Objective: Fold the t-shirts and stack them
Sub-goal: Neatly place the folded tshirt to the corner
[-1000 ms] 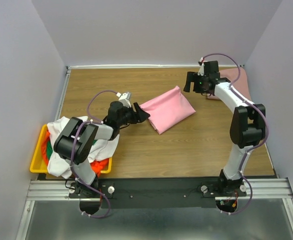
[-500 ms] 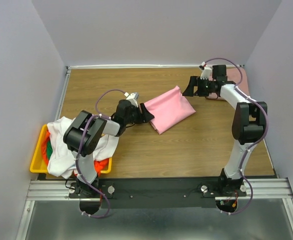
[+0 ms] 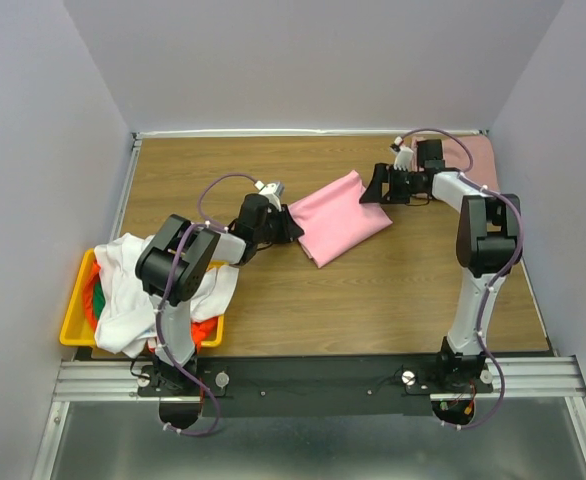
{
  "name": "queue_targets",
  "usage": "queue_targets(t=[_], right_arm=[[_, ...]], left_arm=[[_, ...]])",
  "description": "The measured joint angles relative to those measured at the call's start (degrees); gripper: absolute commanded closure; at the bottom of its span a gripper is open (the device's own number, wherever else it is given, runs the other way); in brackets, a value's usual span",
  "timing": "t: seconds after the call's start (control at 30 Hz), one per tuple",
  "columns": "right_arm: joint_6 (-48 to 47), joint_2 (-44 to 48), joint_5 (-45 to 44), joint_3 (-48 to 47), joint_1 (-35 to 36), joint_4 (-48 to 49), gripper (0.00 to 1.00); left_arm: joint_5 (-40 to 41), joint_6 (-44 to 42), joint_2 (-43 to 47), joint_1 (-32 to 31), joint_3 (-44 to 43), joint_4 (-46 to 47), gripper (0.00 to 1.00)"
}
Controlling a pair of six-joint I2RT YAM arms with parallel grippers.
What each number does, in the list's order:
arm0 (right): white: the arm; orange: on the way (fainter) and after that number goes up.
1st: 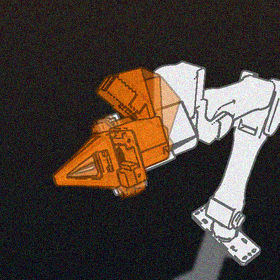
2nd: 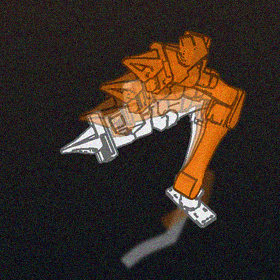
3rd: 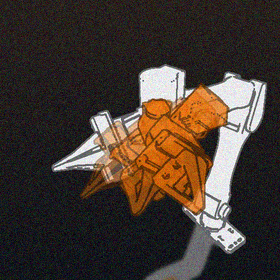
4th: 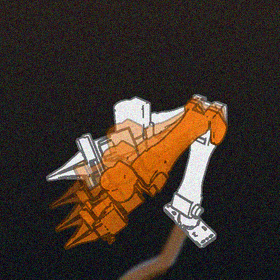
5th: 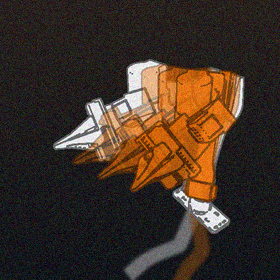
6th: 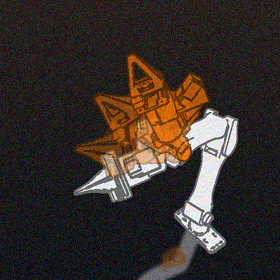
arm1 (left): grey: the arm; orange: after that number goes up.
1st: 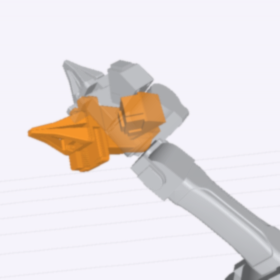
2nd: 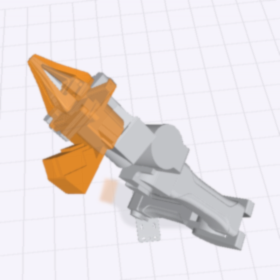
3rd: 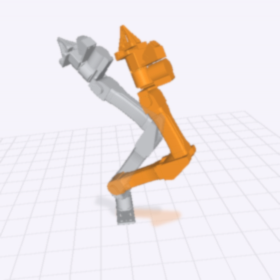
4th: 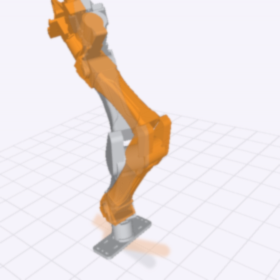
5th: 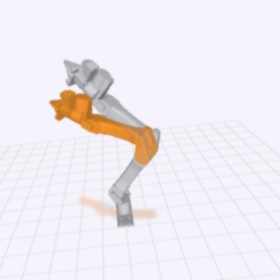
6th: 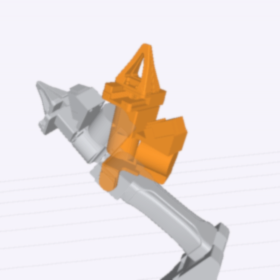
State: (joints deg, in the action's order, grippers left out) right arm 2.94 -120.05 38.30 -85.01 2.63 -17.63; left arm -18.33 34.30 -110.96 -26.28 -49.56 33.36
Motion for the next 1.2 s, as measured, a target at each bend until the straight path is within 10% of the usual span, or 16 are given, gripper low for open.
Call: queue_targets(t=[0.57,0.83,1.2], right_arm=[[0.48,-5.22,5.46,-3.04,0.02,2.78,0.04],[1.36,-6.32,7.98,-2.99,2.27,3.43,0.23],[1.88,-7.19,8.90,-1.77,3.48,2.51,0.93]], left_arm=[[-0.02,-1.84,-0.22,0.00,-0.48,-0.87,0.74],[-0.02,-1.86,-0.42,-0.17,-0.74,-0.94,0.75],[-0.07,-1.81,-0.72,-1.33,-1.57,-1.44,0.59]])
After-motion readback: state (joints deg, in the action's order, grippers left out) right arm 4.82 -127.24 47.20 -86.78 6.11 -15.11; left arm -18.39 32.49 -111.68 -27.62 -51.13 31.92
